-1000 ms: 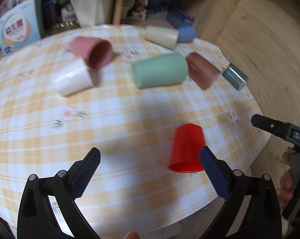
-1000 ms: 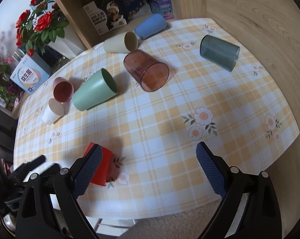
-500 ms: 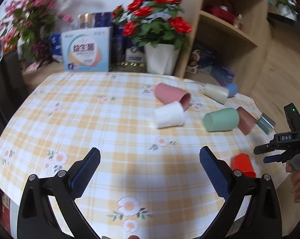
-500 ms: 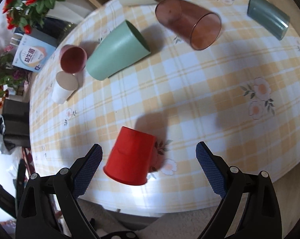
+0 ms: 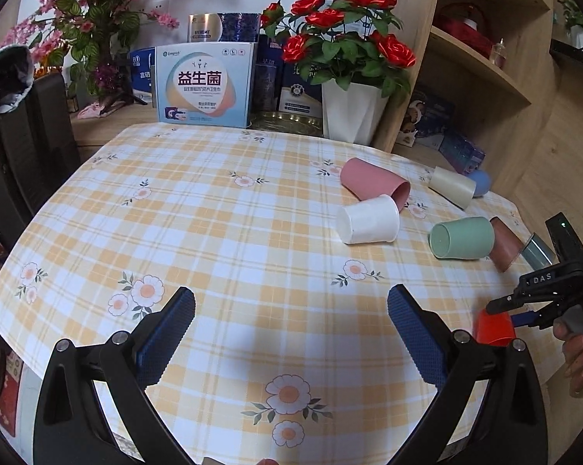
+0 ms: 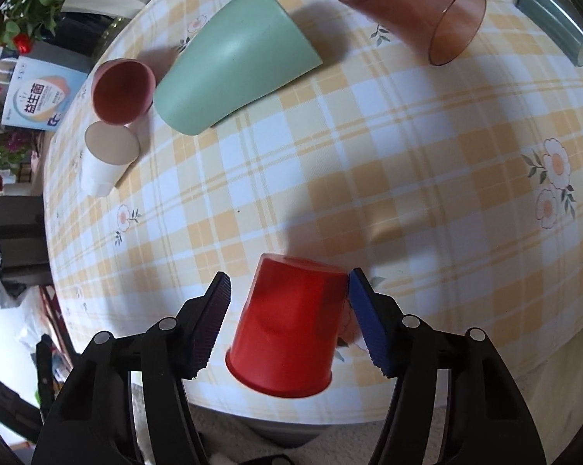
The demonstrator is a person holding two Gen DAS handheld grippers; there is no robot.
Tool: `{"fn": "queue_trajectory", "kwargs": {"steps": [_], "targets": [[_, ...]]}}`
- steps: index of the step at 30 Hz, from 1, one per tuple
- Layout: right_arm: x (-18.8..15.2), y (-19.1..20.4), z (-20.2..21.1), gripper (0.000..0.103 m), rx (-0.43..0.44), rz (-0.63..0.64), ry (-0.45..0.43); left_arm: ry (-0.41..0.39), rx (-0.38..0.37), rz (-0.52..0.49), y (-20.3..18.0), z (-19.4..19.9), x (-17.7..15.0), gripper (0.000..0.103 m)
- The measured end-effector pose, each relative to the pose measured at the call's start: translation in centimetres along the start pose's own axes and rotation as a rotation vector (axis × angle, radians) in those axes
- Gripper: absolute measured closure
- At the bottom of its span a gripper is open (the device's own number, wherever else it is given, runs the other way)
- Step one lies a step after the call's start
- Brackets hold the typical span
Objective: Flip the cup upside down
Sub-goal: 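Rotate the held red cup with the right tool until its base faces up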
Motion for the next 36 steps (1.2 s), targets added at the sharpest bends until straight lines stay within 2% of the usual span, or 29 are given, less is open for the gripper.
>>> {"fn": "queue_trajectory", "kwargs": {"steps": [6,12,19,28,36], "targets": [[0.6,-0.3,-0.5,0.043,-0.001,-0.018,0.001,0.017,-0.026,-0.011,-1.0,-0.3,-0.3,0.006],[0.6,-0.6,-0.8,0.053,0.008,-0.028,0.012,0.031,-0.032,-0.014,-1.4,-0.4,-0.6,0.006],[0.2,-0.7,-0.3,0.054,0.045,-0.02,-0.019,0.046,-0.045,-0.019,-1.9,-0.4,-0.9,0.006],[-1.1,0.0,3.6,0.054,0.065,0.158,-0.225,0.066,-0.049,-0.014,-2.3,-0.3,-1.4,0.006],[-1.5,-0.2,6.0,0.055,0.074,0.225,-0.339,0.065,-0.054,-0.031,-3.1,0.0,-1.4,0.006]]}}
Point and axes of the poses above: each gripper's, at about its wrist camera, not at the fingertips, and z roughly against the way its jaws point, y to its left, x to its top, the point moved 9 cm from there along -z, roughly the way its jaws point, and after that the axes turned 15 degrees about -y, right-handed, at the moved point
